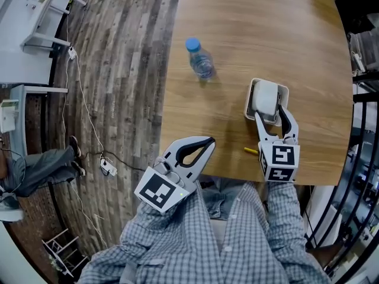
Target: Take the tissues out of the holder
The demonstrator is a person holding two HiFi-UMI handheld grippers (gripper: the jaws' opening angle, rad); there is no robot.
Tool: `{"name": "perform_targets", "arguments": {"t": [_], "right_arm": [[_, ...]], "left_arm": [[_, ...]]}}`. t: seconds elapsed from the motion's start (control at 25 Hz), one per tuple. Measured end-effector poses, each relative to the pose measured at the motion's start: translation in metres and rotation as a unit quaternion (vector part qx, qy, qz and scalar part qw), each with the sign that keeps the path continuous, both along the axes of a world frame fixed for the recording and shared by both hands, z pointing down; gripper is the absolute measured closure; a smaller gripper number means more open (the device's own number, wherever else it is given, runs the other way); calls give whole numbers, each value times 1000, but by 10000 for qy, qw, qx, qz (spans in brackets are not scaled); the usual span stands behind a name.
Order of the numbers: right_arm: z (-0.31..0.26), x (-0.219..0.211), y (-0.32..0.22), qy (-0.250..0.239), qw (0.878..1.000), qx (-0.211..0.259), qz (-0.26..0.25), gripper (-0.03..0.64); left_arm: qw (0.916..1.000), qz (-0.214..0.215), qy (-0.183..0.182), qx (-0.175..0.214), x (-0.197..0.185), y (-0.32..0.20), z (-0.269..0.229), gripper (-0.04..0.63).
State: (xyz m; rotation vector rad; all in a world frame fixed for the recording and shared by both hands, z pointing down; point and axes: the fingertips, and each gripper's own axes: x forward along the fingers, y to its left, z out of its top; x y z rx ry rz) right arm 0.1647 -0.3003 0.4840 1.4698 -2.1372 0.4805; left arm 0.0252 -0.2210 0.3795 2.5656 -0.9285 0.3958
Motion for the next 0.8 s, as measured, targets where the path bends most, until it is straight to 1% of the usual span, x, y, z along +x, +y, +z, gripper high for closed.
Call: {"name": "perform_targets", "arguments": {"t": [0.2,0.4,0.56,0.68,0.8], "right_arm": [[6,-3,-6,110,9999,24,-2,348],[11,-4,-10,197,9998,64,-10,353],[14,2,-8,86,9999,77,125,388],[13,5,-6,22,9998,148,155,395],[7,7,-7,-147,9993,265,226,397]], "left_arm": [[9999,-81,45,-45,-2,-4,4,588],[9999,-139,-4,-74,-4,-7,10,588],[9998,-196,0,-78,-5,-4,12,588],[9997,-226,14,-85,-4,-3,11,588],[9998,-206,10,-63,-5,-3,9,588]]}}
